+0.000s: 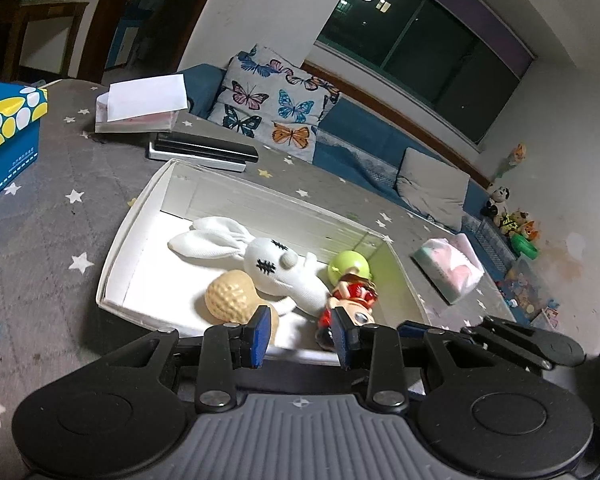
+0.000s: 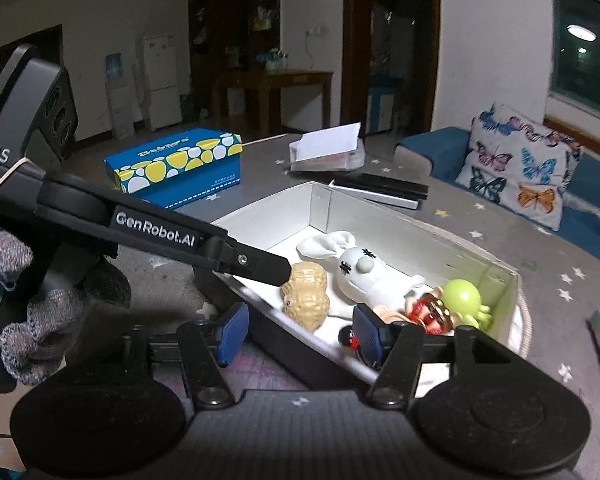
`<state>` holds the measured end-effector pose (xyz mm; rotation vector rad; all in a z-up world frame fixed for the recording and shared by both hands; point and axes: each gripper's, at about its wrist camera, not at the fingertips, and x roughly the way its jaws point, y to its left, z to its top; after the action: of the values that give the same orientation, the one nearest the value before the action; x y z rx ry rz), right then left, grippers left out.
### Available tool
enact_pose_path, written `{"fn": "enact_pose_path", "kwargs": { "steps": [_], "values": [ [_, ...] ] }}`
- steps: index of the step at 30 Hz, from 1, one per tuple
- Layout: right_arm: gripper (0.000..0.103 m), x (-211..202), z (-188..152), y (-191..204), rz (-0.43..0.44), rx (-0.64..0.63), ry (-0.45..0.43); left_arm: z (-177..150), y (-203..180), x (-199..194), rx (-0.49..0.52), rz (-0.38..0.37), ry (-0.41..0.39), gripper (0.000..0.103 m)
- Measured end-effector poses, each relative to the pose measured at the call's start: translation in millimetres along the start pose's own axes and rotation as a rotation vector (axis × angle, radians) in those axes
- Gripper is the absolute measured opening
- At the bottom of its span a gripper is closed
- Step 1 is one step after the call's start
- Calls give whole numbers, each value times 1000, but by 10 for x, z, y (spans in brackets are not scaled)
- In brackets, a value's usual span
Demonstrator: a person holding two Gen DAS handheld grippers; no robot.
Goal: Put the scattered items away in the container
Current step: 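Lower the peanut toy into the box and open both tools, then move both tools to the red horned toy and close on it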
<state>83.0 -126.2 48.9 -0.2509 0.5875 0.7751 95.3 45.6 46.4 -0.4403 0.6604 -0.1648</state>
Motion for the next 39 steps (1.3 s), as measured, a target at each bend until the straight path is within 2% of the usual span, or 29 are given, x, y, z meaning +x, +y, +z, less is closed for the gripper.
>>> {"fn": "enact_pose_path", "kwargs": {
  "steps": [4, 9, 13, 20, 24, 33, 39],
  "values": [
    [65, -171, -180, 67, -39, 14, -25, -112, -42, -66, 1, -10, 1, 35],
    [67, -319, -418, 150, -105, 16, -36, -255, -122, -72, 12, -33, 21, 35],
    [76, -420, -599, 175, -146, 22, -30, -386, -194, -18, 31, -57, 58, 35],
    [77, -380, -855, 118, -184, 74, 14, -587, -286, 143, 24, -106, 141, 35],
    [77, -314, -949, 67, -170, 115, 21, -658, -366, 216, 36, -131, 178, 35],
    [75, -356, -1011, -53, -153, 217, -13, -649, -431, 287, 35, -143, 193, 35],
    [65, -357, -1055, -160, -153, 275, -16, -617, -501, 331, 54, -156, 194, 35]
  ]
}}
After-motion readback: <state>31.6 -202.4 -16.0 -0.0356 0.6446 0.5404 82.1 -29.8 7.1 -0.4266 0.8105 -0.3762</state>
